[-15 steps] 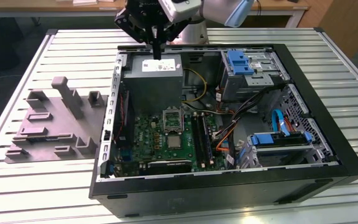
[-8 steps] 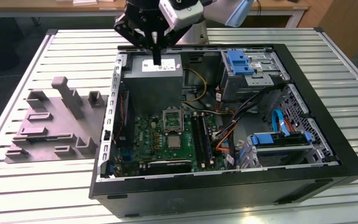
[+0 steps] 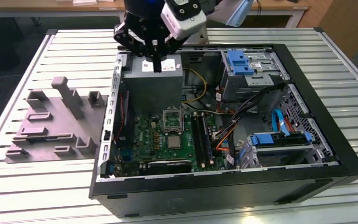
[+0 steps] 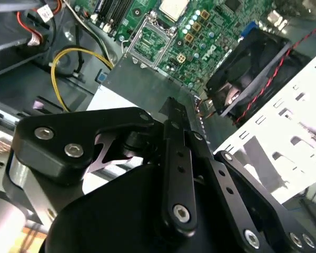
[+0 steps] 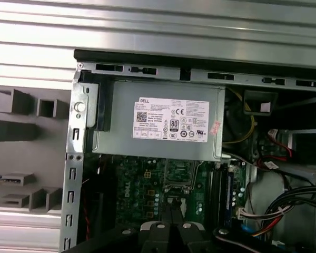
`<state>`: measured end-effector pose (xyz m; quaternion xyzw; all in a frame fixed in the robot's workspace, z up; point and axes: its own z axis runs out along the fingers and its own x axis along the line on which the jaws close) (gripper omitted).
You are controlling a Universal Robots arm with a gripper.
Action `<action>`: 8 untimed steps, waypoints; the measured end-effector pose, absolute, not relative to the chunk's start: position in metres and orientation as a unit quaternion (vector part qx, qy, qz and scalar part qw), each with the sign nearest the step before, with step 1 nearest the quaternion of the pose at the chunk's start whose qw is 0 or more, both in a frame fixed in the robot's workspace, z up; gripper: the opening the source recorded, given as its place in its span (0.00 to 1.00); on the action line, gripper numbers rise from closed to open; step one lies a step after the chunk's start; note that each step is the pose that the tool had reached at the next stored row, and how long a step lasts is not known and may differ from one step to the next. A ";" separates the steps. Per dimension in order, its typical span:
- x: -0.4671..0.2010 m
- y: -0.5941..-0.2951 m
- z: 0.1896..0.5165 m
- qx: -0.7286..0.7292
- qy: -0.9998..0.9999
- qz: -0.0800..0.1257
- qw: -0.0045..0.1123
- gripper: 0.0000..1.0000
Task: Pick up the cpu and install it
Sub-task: 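Close the cpu cover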
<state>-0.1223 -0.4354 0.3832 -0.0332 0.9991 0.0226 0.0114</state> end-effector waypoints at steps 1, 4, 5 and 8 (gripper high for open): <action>-0.122 -0.435 0.382 -0.043 0.999 0.023 0.011 0.11; -0.122 -0.435 0.378 -0.070 0.997 0.023 0.011 0.11; -0.122 -0.435 0.376 -0.079 0.997 0.023 0.010 0.11; -0.122 -0.435 0.373 -0.106 0.994 0.023 0.010 0.11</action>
